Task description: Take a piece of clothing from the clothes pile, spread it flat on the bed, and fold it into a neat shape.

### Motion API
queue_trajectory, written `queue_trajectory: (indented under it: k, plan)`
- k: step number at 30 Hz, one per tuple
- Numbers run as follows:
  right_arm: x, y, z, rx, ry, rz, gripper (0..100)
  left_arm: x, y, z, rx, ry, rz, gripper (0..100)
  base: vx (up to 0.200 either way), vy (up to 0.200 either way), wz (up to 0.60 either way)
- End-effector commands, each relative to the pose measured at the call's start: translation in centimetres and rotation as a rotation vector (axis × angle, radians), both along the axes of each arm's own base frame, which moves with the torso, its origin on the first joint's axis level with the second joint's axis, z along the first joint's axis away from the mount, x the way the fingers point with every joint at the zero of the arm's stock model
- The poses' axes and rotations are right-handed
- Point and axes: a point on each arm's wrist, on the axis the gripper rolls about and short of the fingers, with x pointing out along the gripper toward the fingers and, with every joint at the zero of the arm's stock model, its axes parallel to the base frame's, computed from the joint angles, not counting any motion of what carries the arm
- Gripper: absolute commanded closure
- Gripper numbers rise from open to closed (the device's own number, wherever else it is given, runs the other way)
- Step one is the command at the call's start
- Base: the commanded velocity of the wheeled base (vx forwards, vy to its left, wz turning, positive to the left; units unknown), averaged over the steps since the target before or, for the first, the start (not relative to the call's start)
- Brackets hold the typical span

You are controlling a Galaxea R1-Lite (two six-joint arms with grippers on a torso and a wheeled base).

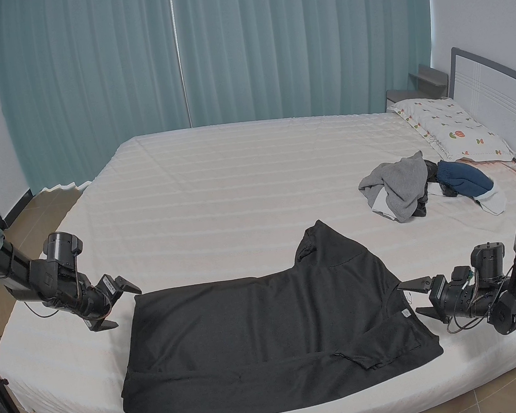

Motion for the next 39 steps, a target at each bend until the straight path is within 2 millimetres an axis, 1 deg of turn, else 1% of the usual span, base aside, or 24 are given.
queue_trajectory:
  k: [1,2,4,5,6,7,11,13,14,20,27,39]
  plan:
    - [0.1,0.0,-0.5,0.000,0.013,-0.002,0,3.6,0.3,-3.1,0.000,0.003,0.003,0,0.000,0.000,0.00]
    - [0.1,-0.1,-0.7,0.000,0.021,-0.004,0,4.3,0.3,-3.4,0.002,-0.017,0.002,0,0.000,0.000,0.00]
    - [0.1,-0.1,-0.9,-0.001,0.026,-0.003,0,5.0,0.4,-3.7,0.004,-0.040,0.000,0,0.000,0.000,0.00]
    - [0.1,-0.1,-1.1,-0.002,0.032,-0.004,0,5.8,0.4,-4.1,0.009,-0.066,0.000,0,0.000,0.000,0.00]
    - [0.1,-0.1,-1.2,-0.002,0.034,-0.004,0,5.9,0.4,-4.0,0.010,-0.074,0.000,0,0.000,0.000,0.00]
    - [0.2,-0.2,-1.4,-0.001,0.041,-0.007,0,6.8,0.7,-4.7,0.011,-0.102,0.004,0,0.000,0.000,0.00]
    - [0.2,0.0,-1.6,0.004,0.050,0.000,0,8.0,1.2,-5.3,0.020,-0.169,0.011,0,0.000,0.000,0.00]
    - [0.2,0.0,-1.6,0.005,0.052,0.003,0,8.1,1.2,-5.3,0.022,-0.174,0.010,0,0.000,0.000,0.00]
    - [0.2,0.1,-1.9,0.006,0.057,0.009,0,8.5,1.0,-6.4,0.035,-0.196,0.002,0,0.000,0.000,0.00]
    - [0.2,0.1,-1.9,0.007,0.059,0.010,0,8.3,0.7,-7.3,0.077,-0.216,0.021,0,0.000,0.000,0.00]
    - [0.2,0.1,-1.9,0.008,0.060,0.012,0,8.1,0.5,-7.2,0.071,-0.218,0.015,0,0.000,0.000,0.00]
    - [0.2,0.1,-2.0,0.007,0.059,0.014,0,7.6,0.1,-8.0,0.118,-0.205,-0.042,0,0.000,0.000,0.00]
